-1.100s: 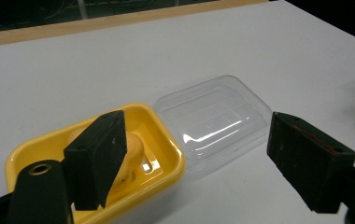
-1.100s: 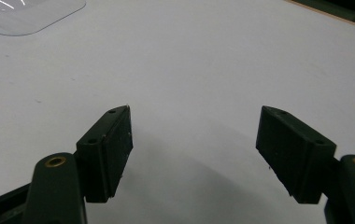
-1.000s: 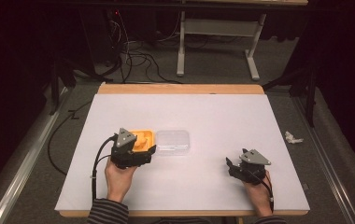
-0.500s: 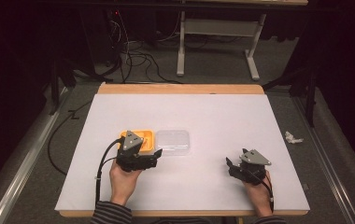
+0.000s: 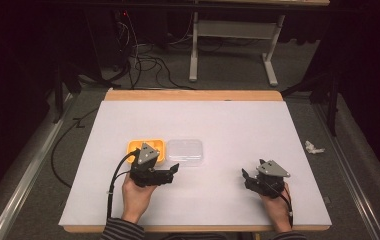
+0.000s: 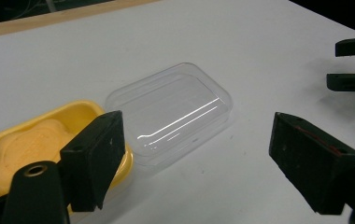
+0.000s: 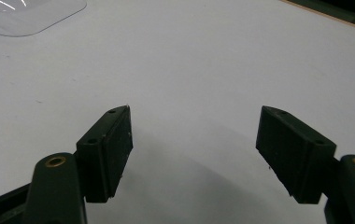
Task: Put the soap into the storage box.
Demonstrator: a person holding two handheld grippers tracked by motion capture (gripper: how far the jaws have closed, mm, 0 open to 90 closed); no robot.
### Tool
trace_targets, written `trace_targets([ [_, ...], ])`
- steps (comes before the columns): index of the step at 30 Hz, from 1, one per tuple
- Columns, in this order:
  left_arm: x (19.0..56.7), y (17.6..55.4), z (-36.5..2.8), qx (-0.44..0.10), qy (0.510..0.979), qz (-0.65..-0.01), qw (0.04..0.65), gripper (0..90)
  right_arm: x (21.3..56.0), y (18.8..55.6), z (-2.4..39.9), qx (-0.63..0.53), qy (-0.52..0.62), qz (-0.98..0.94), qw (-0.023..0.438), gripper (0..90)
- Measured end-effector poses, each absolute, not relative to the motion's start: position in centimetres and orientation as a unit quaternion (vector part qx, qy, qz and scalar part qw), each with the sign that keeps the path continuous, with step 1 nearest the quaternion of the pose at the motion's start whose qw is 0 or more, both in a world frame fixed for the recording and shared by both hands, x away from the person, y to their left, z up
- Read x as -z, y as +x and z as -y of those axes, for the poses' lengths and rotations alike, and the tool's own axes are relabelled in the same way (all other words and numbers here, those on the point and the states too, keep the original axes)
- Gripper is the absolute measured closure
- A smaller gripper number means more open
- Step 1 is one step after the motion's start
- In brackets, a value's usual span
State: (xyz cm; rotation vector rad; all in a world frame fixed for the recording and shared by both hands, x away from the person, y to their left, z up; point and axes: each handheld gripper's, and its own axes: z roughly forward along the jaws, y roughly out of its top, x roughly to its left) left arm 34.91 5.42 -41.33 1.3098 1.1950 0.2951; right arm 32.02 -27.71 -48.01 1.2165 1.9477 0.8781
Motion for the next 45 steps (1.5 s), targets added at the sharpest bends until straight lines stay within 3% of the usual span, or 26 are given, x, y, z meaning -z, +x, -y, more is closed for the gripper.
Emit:
trace_targets([
  [45, 43.3, 33.2, -4.8, -0.11, 0.57, -0.525, 0.622, 19.2, 48.0, 32.0, 27.6, -0.334, 0.465, -0.748, 0.337, 27.7],
])
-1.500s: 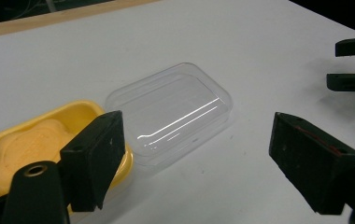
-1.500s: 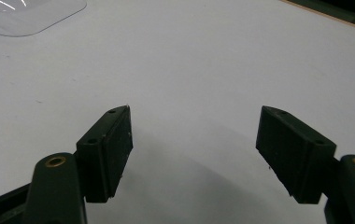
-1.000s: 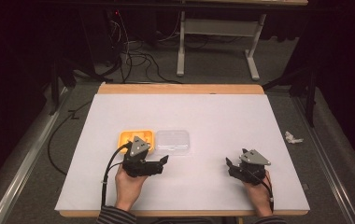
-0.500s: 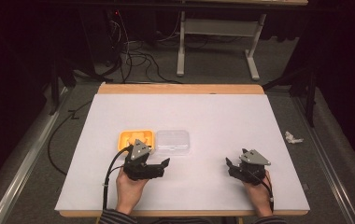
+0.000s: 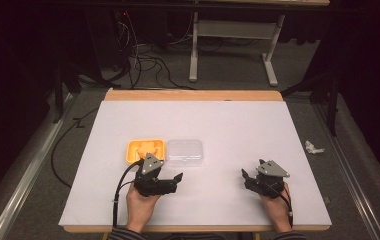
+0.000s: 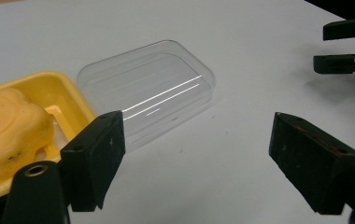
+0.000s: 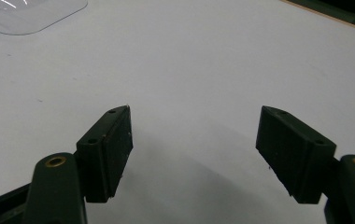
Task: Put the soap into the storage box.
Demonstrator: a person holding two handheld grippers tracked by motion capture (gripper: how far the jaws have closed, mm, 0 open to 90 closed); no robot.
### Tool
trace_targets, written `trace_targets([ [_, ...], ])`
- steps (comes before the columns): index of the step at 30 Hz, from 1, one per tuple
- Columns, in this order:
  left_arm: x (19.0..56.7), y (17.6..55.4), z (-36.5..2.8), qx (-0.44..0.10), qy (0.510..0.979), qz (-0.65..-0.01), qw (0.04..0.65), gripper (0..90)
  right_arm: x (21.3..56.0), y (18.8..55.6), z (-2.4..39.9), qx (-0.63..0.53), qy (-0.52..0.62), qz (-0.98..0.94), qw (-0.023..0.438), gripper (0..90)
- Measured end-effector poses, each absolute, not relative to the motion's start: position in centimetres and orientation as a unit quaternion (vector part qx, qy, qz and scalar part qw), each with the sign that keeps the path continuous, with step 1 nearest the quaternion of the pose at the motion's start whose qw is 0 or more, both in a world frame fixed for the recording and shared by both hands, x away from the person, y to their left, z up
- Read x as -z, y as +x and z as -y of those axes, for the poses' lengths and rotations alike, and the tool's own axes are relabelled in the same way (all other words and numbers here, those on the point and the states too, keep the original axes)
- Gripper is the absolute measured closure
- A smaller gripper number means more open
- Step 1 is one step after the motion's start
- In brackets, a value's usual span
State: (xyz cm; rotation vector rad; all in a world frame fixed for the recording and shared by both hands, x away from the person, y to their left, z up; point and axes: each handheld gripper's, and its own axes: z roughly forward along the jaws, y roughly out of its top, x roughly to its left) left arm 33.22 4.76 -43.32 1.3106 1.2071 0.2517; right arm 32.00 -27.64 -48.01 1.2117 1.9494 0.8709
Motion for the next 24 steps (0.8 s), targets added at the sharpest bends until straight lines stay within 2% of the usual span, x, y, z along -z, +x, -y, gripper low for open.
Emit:
trace_targets([
  [24, 45.4, 33.6, -4.3, -0.108, 0.572, -0.544, 0.604, 19.3, 48.0, 32.1, 27.6, -0.331, 0.464, -0.75, 0.335, 27.7],
])
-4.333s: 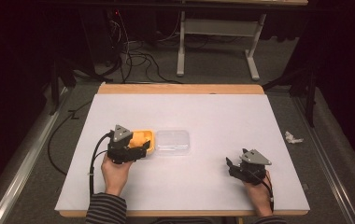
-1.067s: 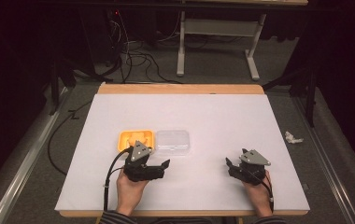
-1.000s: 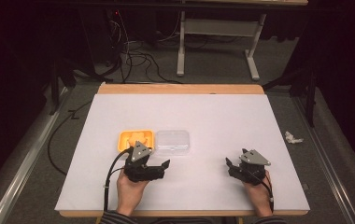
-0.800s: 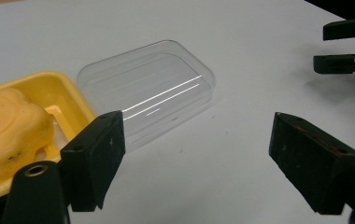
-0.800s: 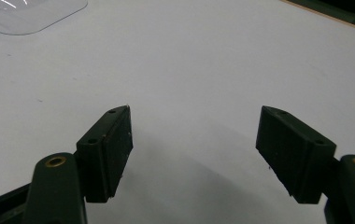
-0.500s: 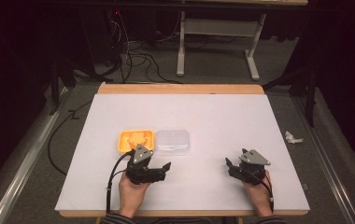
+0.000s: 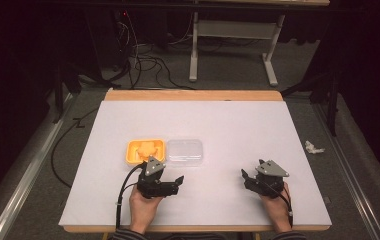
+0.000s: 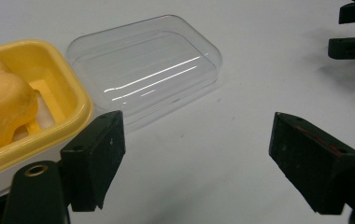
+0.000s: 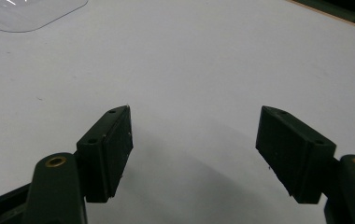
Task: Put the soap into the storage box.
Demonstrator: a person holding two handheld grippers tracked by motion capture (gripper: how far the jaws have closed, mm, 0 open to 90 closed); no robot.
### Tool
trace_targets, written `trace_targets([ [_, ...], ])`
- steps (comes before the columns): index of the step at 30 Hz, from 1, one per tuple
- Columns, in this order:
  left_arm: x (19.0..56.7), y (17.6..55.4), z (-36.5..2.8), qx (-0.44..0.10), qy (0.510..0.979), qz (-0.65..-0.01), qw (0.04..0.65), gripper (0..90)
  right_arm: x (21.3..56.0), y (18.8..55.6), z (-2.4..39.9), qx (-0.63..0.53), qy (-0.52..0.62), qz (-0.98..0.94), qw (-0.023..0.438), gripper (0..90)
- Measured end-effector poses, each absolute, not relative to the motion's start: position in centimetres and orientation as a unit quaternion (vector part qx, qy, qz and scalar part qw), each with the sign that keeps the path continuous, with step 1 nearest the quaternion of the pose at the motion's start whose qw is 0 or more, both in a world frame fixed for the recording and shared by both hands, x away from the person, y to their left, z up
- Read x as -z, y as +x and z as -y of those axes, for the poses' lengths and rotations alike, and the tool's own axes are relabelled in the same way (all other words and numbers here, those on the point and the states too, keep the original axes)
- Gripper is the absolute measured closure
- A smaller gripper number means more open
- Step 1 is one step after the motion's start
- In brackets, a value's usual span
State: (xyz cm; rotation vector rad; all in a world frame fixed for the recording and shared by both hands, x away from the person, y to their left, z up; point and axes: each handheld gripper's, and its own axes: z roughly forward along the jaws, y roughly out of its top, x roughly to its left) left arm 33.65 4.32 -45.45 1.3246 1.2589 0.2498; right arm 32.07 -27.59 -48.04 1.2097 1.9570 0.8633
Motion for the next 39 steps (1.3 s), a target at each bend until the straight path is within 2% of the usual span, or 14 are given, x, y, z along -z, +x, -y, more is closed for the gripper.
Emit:
trace_targets([
  [39, 49.0, 34.3, -3.8, -0.184, 0.555, -0.546, 0.6, 22.1, 48.0, 32.0, 27.6, -0.332, 0.462, -0.751, 0.336, 27.8],
])
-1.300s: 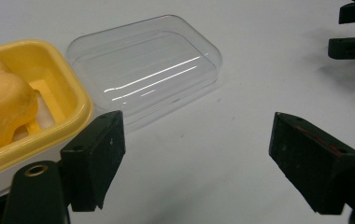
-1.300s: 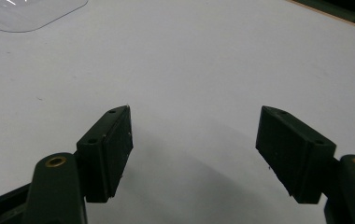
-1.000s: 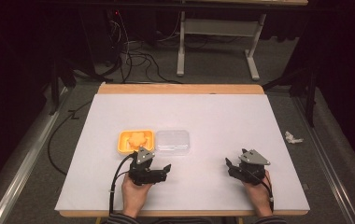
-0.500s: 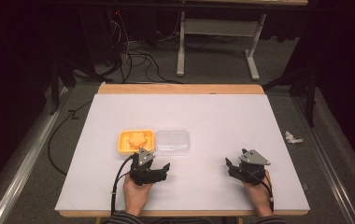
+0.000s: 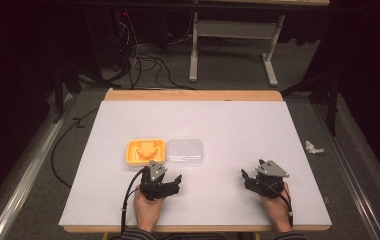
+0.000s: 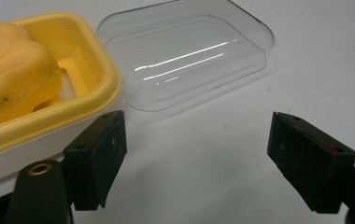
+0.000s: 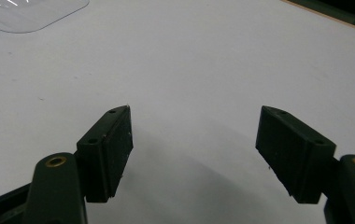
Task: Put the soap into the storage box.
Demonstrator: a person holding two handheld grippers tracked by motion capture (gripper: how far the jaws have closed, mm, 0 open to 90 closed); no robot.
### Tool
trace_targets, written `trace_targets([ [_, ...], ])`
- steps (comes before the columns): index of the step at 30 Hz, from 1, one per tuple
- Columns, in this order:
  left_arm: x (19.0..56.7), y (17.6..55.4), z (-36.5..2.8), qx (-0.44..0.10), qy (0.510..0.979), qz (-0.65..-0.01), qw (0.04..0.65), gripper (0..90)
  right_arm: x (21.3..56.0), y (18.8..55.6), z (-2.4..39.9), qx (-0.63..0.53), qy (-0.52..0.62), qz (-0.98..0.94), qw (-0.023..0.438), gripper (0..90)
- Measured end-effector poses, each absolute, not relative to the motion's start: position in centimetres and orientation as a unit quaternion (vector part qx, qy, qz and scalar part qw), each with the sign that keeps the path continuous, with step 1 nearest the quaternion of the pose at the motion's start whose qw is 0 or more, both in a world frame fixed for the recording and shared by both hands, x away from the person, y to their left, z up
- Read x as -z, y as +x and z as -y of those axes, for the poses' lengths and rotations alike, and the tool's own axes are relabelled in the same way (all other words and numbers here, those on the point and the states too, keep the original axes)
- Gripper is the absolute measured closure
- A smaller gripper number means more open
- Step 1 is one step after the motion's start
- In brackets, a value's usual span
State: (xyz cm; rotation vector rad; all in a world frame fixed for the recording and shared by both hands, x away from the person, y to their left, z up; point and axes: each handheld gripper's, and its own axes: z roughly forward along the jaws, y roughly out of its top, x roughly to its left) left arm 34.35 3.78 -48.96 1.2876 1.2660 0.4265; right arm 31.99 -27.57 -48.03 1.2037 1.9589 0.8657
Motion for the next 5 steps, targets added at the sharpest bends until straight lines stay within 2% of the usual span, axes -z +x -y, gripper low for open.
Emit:
trace_targets([
  [5, 49.01, 34.33, -3.71, -0.19, 0.558, -0.545, 0.596, 24.7, 48.04, 32.01, 27.58, -0.332, 0.461, -0.751, 0.336, 27.8],
])
